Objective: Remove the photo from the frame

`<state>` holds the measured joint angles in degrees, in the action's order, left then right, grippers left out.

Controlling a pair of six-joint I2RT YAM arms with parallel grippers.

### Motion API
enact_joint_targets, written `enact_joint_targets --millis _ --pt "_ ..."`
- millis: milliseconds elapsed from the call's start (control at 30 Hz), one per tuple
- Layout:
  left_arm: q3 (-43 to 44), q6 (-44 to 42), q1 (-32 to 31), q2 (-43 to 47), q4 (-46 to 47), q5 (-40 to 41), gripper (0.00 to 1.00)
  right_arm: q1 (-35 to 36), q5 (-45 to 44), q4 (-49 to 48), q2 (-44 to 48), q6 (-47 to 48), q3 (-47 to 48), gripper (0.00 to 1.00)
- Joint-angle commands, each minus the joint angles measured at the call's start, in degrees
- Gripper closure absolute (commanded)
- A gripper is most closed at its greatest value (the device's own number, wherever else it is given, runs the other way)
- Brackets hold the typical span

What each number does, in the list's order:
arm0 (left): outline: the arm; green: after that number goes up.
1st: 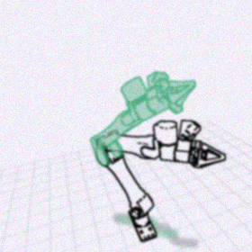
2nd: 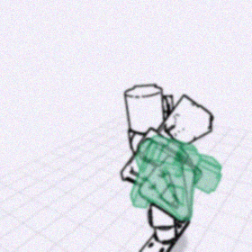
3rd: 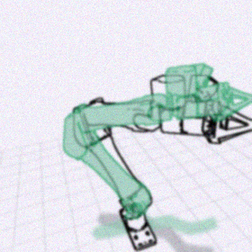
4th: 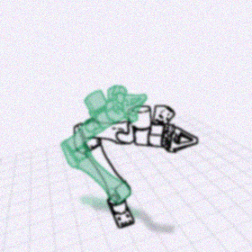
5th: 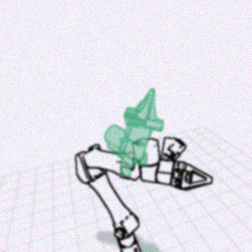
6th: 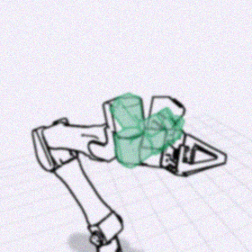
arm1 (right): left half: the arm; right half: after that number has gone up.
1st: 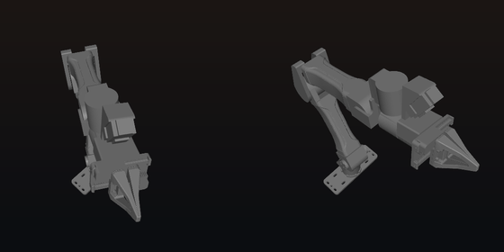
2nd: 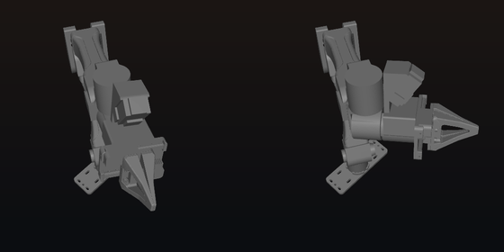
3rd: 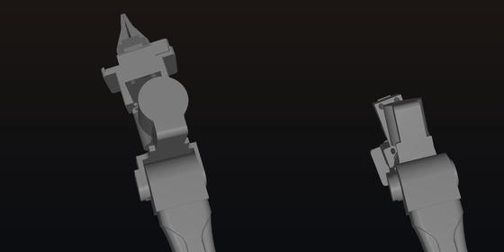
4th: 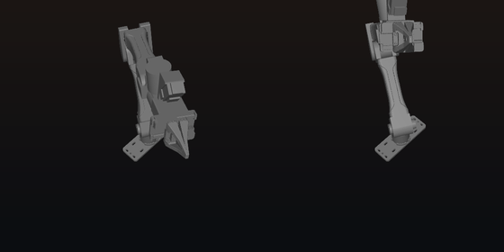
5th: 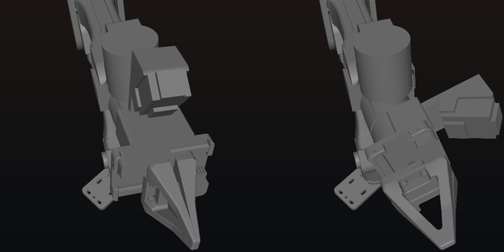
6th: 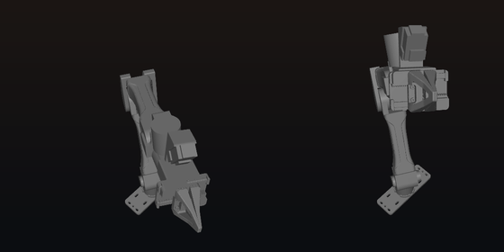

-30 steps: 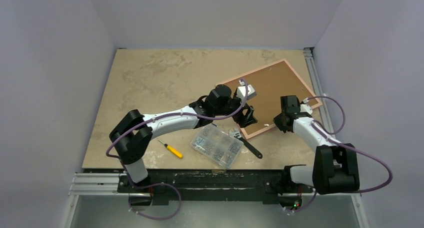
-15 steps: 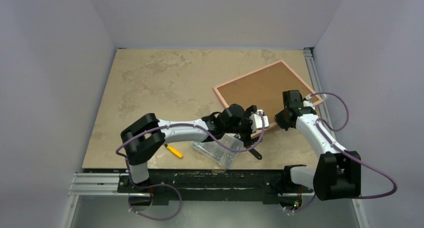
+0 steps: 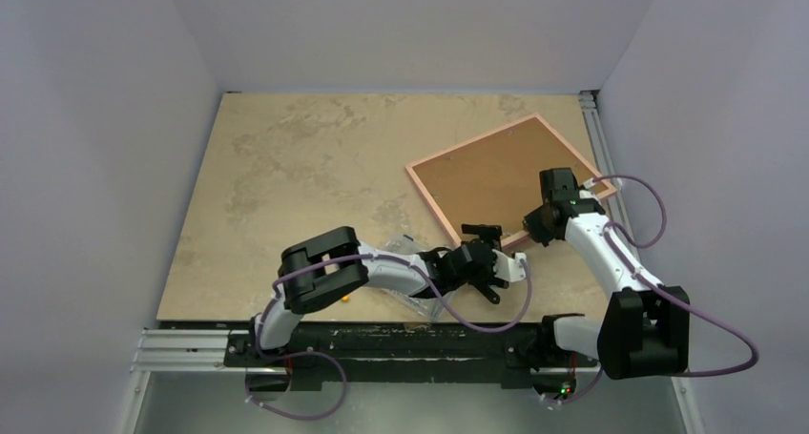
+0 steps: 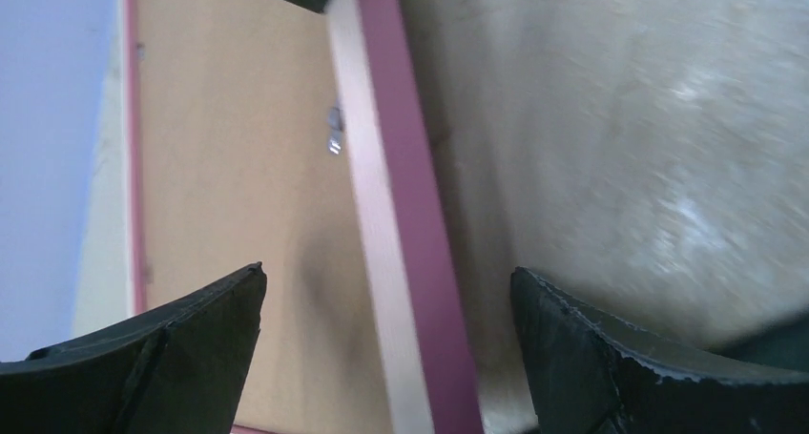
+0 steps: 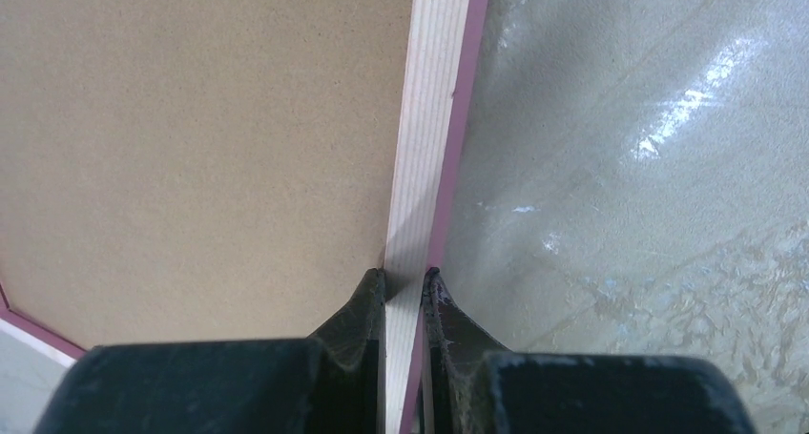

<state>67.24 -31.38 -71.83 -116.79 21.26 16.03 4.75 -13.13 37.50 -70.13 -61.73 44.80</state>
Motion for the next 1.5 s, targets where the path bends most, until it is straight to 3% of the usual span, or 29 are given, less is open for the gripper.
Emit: enact_joint_targets --millis 0,200,433,567,600,700,767,833,867,1033,1133,1267,1467 --pt "5.2 -8.8 -1.2 -4.0 7.3 13.5 0.04 0.2 2.4 -0.8 1.3 -1.8 3.7 1.0" --pt "7.5 -15.3 -2.8 -8.7 13.6 20.7 0.15 0.2 1.7 0.1 2.0 -1.9 3.3 1.0" --pt "10.4 -13.5 -2.8 -8.7 9.3 23.8 0.57 0.2 1.4 0.2 3.4 -0.5 3.4 1.0" --pt "11.2 -10.5 -2.8 -6.2 4.0 23.6 0.81 0.2 2.8 -2.0 5.3 7.0 3.5 1.0" --pt "11.9 -9.6 -2.8 -5.5 1.5 23.7 0.85 0.2 2.8 -2.4 6.1 9.6 3.5 0.93" --pt "13.4 -6.2 -2.7 -3.4 -5.3 22.5 1.0 0.2 5.0 -3.0 9.9 19.7 4.7 0.51" --pt "13.3 -4.1 -2.6 -1.1 -8.0 21.4 1.0 0.2 3.2 -1.3 13.8 24.6 6.3 0.26" --pt "14.0 -2.2 -2.5 0.5 -12.1 20.3 1.0 0.2 2.6 0.1 16.7 25.8 6.6 0.08" --pt "14.2 -1.5 -2.4 1.3 -13.7 19.7 1.0 0.2 1.7 1.3 17.7 26.4 7.0 0.04" --pt "14.8 2.1 -2.4 4.9 -20.0 16.5 1.0 0.0 1.7 3.7 20.0 23.5 7.2 0.01" --pt "14.4 4.1 -2.0 7.2 -23.1 13.8 1.0 -1.4 5.3 -0.9 20.3 21.1 5.7 0.01" --pt "15.0 4.6 -1.2 8.6 -26.1 10.7 1.0 -9.4 16.8 -9.3 18.1 17.0 2.0 0.02" --pt "16.3 6.6 0.2 9.7 -28.7 7.4 1.0 -14.4 23.1 -18.1 11.5 15.2 -0.7 0.03"
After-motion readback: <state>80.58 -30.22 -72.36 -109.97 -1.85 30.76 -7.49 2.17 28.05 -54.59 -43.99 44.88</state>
